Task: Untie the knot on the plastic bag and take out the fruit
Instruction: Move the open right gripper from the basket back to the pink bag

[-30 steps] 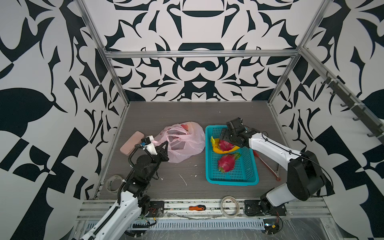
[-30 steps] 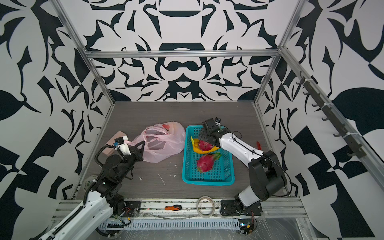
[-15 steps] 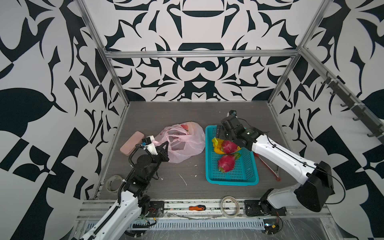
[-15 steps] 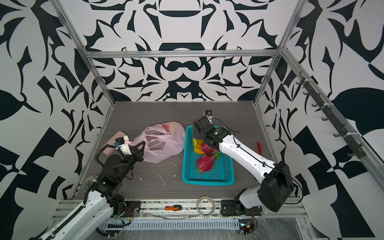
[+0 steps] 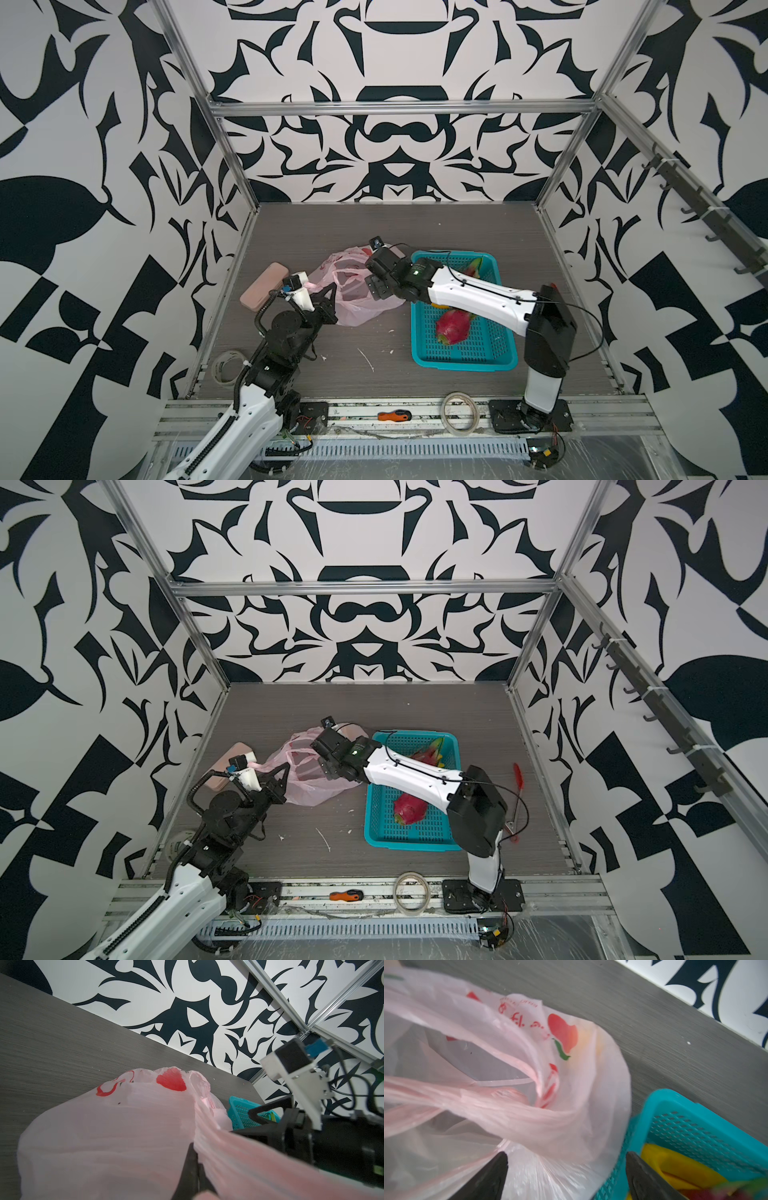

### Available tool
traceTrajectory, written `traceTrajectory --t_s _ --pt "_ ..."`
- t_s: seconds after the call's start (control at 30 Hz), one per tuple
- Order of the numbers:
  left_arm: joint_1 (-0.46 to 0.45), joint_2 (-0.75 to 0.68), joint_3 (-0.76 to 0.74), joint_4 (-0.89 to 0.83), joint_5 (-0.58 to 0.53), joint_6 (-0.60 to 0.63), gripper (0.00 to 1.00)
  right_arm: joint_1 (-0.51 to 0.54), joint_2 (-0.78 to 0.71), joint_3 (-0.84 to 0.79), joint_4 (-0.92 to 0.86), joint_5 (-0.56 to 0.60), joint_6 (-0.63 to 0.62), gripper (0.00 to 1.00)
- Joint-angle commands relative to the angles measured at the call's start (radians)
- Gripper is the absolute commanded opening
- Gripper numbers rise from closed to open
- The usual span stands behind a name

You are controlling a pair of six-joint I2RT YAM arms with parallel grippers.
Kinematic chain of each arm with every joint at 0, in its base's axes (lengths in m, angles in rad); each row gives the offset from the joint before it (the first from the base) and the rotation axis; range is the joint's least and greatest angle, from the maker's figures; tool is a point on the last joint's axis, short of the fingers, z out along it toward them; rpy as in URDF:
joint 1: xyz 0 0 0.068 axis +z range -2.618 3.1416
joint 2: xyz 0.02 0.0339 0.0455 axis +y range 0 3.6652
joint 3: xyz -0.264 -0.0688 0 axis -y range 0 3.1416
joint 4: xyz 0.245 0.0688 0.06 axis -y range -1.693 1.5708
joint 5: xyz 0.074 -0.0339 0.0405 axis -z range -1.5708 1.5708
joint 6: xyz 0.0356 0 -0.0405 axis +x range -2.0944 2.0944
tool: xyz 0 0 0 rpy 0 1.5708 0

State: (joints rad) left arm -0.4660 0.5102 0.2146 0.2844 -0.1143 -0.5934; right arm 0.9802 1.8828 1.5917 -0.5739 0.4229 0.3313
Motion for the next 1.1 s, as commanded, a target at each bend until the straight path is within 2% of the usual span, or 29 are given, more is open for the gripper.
traceTrajectory --t_s 0.0,0.23,0.33,0.43,0.47,0.53,0.67,0.87,1.07 --pt "-0.003 -0.023 -0.018 -0.022 0.004 0.011 0.00 0.003 0.022 0.091 -0.005 0.023 -0.051 0.92" --pt "-0.003 -0.062 -0.036 -0.046 -0.002 0.005 0.00 0.002 0.139 0.183 0.051 0.045 -0.089 0.88" --pt "-0.003 -0.073 -0.038 -0.060 -0.004 0.005 0.00 0.002 0.169 0.214 0.068 0.040 -0.105 0.79" --pt "-0.003 -0.080 -0.043 -0.068 -0.009 0.009 0.00 0.001 0.168 0.218 0.082 0.034 -0.123 0.63" --pt "-0.003 -0.080 -0.047 -0.068 -0.013 0.008 0.00 0.001 0.162 0.217 0.086 0.033 -0.129 0.50" --pt "-0.003 -0.080 -0.057 -0.064 -0.019 0.007 0.00 0.000 0.148 0.212 0.088 0.032 -0.143 0.32" --pt "-0.003 -0.072 -0.076 -0.048 -0.025 0.000 0.00 0.000 0.111 0.196 0.098 0.019 -0.175 0.14" --pt "-0.003 -0.023 -0.092 -0.010 -0.028 -0.006 0.00 0.000 0.056 0.176 0.120 -0.056 -0.207 0.01" --pt "-0.003 0.035 -0.107 0.054 -0.032 -0.022 0.00 0.000 0.004 0.163 0.129 -0.121 -0.222 0.00"
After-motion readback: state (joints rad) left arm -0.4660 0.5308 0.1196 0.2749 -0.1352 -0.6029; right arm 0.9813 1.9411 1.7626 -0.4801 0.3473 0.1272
